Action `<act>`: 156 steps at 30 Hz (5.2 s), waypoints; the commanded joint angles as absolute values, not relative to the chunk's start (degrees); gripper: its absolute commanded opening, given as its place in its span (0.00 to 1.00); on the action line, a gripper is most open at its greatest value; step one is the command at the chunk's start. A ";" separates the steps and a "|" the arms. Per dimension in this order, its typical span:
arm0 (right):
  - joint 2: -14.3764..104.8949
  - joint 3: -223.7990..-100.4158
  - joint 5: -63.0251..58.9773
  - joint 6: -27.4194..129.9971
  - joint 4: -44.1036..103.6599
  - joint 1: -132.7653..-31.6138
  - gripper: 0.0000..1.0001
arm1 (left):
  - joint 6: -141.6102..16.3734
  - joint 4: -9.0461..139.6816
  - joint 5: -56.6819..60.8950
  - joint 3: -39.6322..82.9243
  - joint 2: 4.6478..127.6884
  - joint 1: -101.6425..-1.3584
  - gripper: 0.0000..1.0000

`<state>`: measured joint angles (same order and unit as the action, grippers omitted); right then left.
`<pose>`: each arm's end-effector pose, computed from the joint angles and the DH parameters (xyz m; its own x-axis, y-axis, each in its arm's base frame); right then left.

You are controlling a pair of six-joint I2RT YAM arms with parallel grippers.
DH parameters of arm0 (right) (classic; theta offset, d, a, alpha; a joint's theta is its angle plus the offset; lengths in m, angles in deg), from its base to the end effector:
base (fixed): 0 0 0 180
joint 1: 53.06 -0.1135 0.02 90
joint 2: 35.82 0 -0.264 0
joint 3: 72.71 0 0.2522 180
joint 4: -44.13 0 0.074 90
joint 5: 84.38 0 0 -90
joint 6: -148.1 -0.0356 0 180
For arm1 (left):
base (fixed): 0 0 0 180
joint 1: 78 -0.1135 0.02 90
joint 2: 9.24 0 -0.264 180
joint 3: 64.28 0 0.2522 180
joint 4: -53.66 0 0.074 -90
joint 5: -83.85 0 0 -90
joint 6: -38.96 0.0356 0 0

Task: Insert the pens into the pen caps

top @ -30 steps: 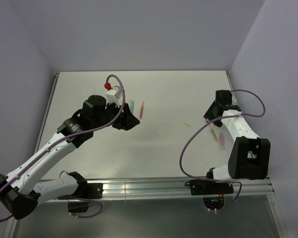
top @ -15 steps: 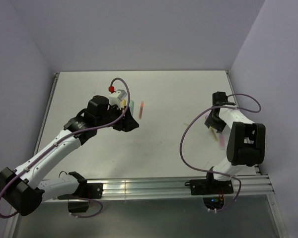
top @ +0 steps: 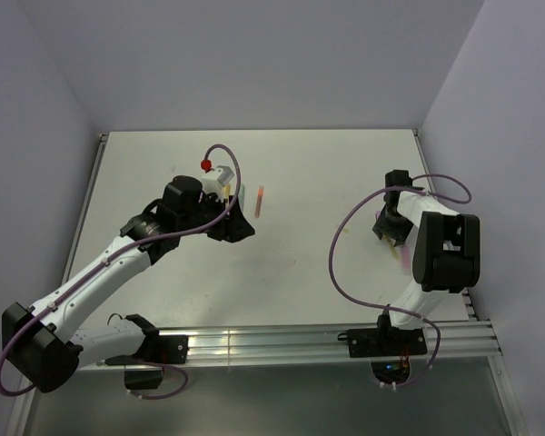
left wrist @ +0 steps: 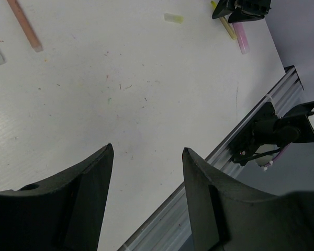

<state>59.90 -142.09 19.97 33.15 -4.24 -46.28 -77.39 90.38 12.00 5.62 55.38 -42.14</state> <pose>0.2978 -0.0443 0.1596 -0.7928 0.5058 -0.3399 0.5666 0.8172 -0.1055 0.1961 -0.1554 0.3190 -0.7215 0.0011 -0.6924 0.5042 0.6862 -0.5243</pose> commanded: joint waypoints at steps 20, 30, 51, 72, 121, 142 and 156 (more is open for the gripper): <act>61.39 -143.87 17.48 33.76 -2.76 -45.86 0.32 | -76.53 87.46 12.83 4.59 55.45 -42.67 0.60; 61.12 -140.88 16.08 33.23 -1.88 -45.86 0.20 | -76.70 87.28 13.53 4.50 55.63 -43.02 0.60; 34.77 -135.06 8.26 22.88 2.33 -62.54 0.00 | -84.26 74.90 28.29 1.95 53.96 -48.55 0.62; 40.20 -163.99 7.90 12.23 10.51 -92.17 0.00 | -89.36 65.22 29.18 9.33 59.93 -49.17 0.60; 35.70 -152.04 7.02 40.06 -0.29 -75.84 0.52 | -84.44 71.99 30.31 7.39 59.75 -49.26 0.00; 58.91 -145.36 25.04 45.10 0.31 -74.07 0.49 | -83.12 72.52 31.55 4.67 57.65 -49.26 0.00; 62.52 -146.50 24.78 46.94 3.22 -72.31 0.48 | -82.94 72.43 31.73 4.32 57.82 -49.26 0.00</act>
<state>61.67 -145.06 22.90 46.03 1.80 -72.83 -84.45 74.16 30.14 4.94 59.03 -49.09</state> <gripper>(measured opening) 0.487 0.090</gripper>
